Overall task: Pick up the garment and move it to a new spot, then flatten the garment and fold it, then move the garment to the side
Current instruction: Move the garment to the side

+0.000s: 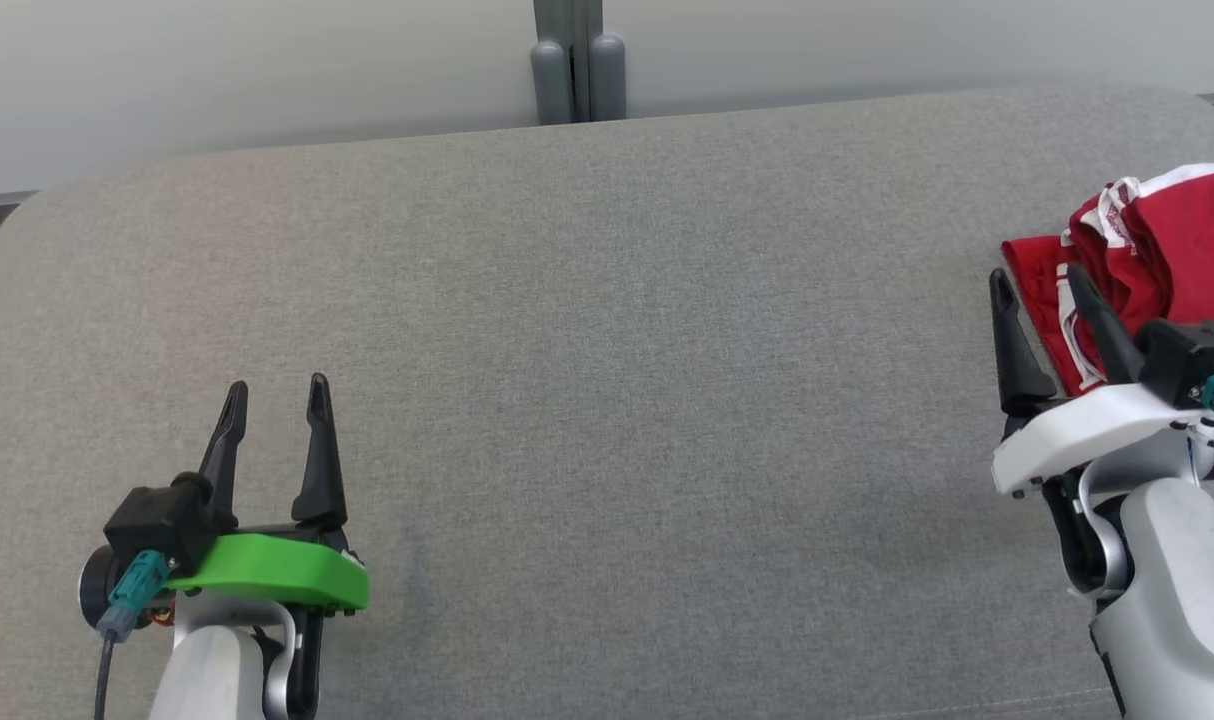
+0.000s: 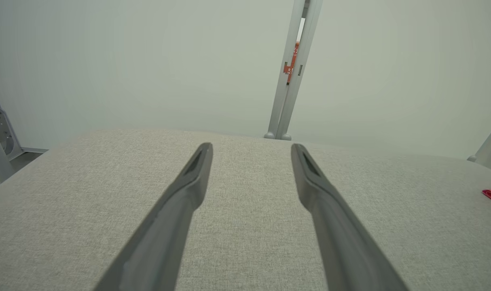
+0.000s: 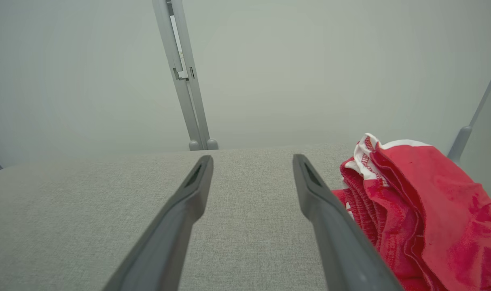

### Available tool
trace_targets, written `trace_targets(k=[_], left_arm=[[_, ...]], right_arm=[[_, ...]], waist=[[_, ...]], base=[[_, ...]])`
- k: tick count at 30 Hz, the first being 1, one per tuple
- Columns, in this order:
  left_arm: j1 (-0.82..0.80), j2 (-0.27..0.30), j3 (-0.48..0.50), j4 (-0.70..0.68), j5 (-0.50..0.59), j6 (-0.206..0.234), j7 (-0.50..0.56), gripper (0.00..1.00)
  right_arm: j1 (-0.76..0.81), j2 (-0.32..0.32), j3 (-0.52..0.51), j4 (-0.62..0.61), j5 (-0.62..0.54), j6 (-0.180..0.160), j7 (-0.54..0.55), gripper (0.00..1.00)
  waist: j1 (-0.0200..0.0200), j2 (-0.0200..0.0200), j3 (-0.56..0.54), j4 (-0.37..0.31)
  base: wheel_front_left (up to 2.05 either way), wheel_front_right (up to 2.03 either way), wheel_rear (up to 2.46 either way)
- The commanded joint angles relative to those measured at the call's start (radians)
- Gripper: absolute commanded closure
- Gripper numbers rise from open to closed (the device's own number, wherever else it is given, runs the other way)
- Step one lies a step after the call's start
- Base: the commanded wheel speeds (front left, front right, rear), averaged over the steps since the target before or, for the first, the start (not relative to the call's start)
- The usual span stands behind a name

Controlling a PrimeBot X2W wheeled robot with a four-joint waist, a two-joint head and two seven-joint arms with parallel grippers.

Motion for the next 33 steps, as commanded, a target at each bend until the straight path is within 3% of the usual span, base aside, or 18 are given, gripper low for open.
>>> trace_targets(k=[1, 8, 33], left_arm=[[0.021, 0.0, 0.002, 0.004, 0.003, -0.002, 0.0, 0.0], [0.057, -0.001, -0.004, 0.012, 0.007, -0.003, 0.0, 0.0], [0.052, -0.001, -0.007, 0.019, -0.008, -0.003, 0.0, 0.0]], right_arm=[[0.028, 0.009, 0.0, 0.0, -0.002, -0.001, -0.005, 0.0], [0.093, 0.05, 0.01, 0.017, 0.017, -0.001, 0.002, 0.0], [0.079, 0.058, 0.031, 0.023, 0.012, -0.001, 0.03, 0.0]], waist=[[0.0, 0.0, -0.027, 0.024], [0.0, 0.0, -0.061, 0.039], [0.0, 0.0, -0.054, 0.033]], base=[[0.0, 0.0, 0.0], [0.0, 0.0, 0.0], [0.0, 0.0, 0.0]])
